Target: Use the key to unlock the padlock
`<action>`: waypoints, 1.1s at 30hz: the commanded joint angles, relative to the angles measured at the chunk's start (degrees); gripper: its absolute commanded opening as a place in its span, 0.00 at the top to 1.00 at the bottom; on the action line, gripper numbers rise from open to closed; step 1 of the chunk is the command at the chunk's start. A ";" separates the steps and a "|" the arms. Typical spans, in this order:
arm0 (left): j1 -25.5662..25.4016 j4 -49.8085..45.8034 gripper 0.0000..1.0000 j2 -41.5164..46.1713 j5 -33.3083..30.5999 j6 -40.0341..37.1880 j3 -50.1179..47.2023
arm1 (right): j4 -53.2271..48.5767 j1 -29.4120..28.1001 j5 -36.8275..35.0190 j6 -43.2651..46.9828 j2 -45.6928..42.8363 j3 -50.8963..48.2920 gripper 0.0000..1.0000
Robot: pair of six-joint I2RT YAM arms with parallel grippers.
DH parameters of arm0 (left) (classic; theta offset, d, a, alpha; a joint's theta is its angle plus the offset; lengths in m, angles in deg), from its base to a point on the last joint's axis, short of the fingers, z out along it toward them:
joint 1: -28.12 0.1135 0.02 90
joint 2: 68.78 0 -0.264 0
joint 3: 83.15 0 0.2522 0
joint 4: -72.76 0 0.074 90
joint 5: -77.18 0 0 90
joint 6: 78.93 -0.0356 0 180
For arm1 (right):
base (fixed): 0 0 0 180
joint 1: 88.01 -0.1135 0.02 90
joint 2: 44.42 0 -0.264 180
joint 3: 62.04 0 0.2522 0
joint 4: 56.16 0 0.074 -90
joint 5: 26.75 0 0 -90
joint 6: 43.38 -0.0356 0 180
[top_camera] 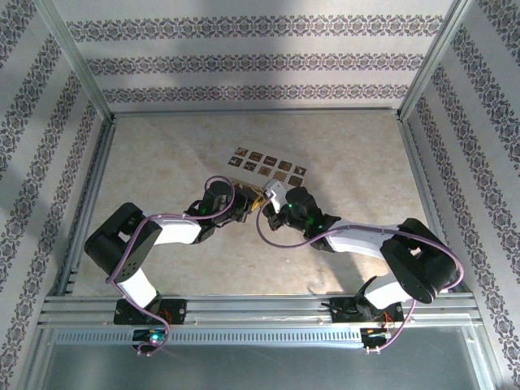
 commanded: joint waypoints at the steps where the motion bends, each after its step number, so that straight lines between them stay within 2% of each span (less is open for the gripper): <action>1: -1.08 0.24 1.00 1.12 0.79 -0.48 0.56 | 6.09 1.76 1.34 -10.76 -2.57 0.47 1.00; 9: -1.43 0.50 1.00 0.78 0.57 -0.56 0.56 | 7.58 2.83 1.03 -24.35 -0.96 0.74 1.00; 17: -1.60 0.50 1.00 0.74 0.27 -0.51 0.48 | 9.69 3.38 0.48 -34.23 2.08 1.15 1.00; 33: -1.69 -0.95 1.00 1.04 0.10 -1.62 1.01 | 8.38 3.46 -1.50 -32.81 0.23 0.34 1.00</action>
